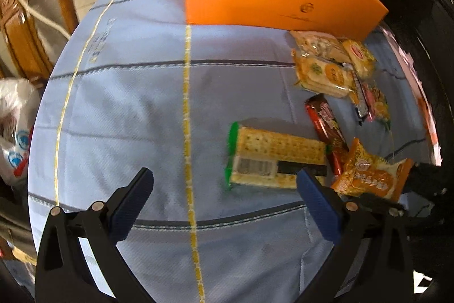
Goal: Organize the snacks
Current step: 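Grasp the cracker packet with the left tool while the right tool grasps the orange chip bag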
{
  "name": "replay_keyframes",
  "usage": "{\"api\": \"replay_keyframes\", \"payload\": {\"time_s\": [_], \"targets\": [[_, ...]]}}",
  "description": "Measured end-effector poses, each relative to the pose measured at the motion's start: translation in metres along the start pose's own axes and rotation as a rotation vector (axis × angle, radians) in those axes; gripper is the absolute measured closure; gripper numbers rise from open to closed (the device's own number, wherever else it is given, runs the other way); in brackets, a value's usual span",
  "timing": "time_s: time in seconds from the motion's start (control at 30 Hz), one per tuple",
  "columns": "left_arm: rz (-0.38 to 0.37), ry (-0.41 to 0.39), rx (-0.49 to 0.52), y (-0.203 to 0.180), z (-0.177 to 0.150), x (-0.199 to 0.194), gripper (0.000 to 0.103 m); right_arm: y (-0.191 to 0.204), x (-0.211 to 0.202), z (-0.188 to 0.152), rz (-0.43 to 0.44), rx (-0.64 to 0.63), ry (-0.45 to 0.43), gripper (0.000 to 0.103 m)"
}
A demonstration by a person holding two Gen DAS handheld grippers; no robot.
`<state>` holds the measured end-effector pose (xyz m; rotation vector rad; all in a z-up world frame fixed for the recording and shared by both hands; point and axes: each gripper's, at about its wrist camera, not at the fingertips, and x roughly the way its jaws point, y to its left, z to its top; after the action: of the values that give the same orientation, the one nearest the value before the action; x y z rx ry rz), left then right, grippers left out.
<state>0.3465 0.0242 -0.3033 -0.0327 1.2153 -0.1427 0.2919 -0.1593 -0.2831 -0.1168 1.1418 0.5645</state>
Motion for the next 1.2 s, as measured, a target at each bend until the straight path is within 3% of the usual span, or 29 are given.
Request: {"api": "replay_keyframes", "payload": {"time_s": [0.17,0.3,0.4,0.53,0.67,0.8,0.97,1.1,1.2], "targets": [[0.03,-0.037,0.133,-0.033,0.003,0.006,0.004,-0.023,-0.005,-0.014,-0.051,0.053,0.023,0.076],[0.089,-0.054,0.282,-0.067,0.0,0.022,0.004,-0.022,-0.006,-0.037,-0.033,0.06,0.089,0.075],[0.079,-0.082,0.263,-0.073,0.001,0.026,0.004,-0.016,-0.013,-0.049,-0.051,0.031,0.077,0.058],[0.096,-0.106,0.226,-0.077,0.001,0.027,0.004,-0.023,-0.022,-0.053,-0.089,0.048,0.056,0.05],[0.067,-0.173,0.212,-0.081,-0.002,0.016,0.004,-0.027,-0.029,-0.052,-0.107,0.057,0.034,0.048],[0.107,-0.108,0.218,-0.086,-0.006,0.034,0.004,-0.022,-0.03,-0.053,-0.115,0.05,0.032,0.048],[0.124,-0.131,0.174,-0.075,-0.009,0.031,0.004,-0.01,-0.029,-0.039,-0.165,-0.041,0.001,0.048],[0.202,-0.142,0.219,-0.069,-0.015,0.031,0.024,0.009,-0.012,-0.029,-0.215,-0.255,0.021,0.047],[0.172,-0.129,0.157,-0.051,-0.015,0.031,0.025,0.012,0.011,-0.025,-0.212,-0.304,0.076,0.044]]}}
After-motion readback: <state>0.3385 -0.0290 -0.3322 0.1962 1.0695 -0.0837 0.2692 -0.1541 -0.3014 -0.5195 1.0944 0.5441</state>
